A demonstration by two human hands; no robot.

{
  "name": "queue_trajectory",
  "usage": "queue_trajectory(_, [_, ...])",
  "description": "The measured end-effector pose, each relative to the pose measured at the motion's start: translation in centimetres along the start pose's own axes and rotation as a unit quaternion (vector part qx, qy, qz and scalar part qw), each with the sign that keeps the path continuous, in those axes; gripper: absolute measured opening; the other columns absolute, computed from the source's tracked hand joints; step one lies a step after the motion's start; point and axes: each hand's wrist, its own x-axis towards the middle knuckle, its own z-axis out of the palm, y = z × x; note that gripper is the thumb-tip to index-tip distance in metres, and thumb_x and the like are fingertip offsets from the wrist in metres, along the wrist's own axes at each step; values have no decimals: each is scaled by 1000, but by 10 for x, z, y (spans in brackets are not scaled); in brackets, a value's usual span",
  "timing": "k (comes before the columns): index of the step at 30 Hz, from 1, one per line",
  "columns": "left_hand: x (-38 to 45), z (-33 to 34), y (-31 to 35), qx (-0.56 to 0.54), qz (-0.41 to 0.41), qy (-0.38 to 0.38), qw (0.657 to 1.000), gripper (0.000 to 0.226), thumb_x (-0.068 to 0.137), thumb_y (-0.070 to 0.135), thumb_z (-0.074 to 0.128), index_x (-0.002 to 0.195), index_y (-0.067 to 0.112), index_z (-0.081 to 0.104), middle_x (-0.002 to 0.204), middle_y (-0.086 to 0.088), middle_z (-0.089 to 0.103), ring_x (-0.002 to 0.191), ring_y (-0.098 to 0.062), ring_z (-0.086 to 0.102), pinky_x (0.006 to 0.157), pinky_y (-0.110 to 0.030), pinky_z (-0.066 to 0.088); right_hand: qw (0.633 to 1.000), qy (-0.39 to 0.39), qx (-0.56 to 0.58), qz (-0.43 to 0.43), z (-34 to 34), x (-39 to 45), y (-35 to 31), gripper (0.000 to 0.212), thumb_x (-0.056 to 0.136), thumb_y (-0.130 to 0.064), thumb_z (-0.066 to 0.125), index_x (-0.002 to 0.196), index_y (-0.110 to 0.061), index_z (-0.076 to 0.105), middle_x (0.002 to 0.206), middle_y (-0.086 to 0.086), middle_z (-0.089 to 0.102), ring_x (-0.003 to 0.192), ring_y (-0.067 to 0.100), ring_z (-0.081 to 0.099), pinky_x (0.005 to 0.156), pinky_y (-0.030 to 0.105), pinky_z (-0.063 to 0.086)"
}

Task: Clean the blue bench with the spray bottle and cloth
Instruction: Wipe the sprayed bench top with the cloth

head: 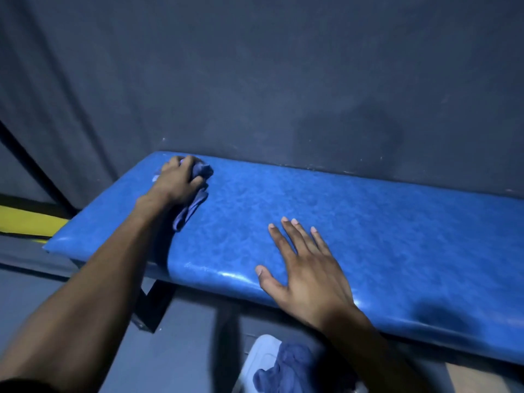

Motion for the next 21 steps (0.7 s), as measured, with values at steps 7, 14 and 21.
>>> queue_trajectory(7, [-84, 15, 69, -69, 255, -72, 962, 48, 92, 40, 53, 137, 25, 53, 145, 0, 55, 134, -17, 50, 113, -35, 39, 1000, 7, 0, -3, -1, -1, 4, 80, 90, -68, 32, 157, -24, 30, 167, 2, 23, 155, 14, 14, 125, 43, 14])
queue_trajectory(14, [-50, -10, -4, -23, 77, 2, 997, 58, 81, 51, 44, 133, 26, 53, 136, -18, 57, 129, -39, 53, 110, -51, 42, 1000, 10, 7, -5, 1, -2, 4, 80, 90, -69, 30, 157, -24, 28, 167, 3, 22, 155, 14, 11, 126, 43, 11])
queue_trajectory(21, [-62, 27, 96, -55, 173, -53, 982, 51, 84, 48, 46, 133, 34, 51, 134, -11, 57, 122, -39, 56, 107, -49, 44, 999, -35, 4, -9, -11, -1, 5, 82, 91, -70, 31, 157, -21, 27, 167, 7, 19, 156, 18, 8, 126, 47, -1])
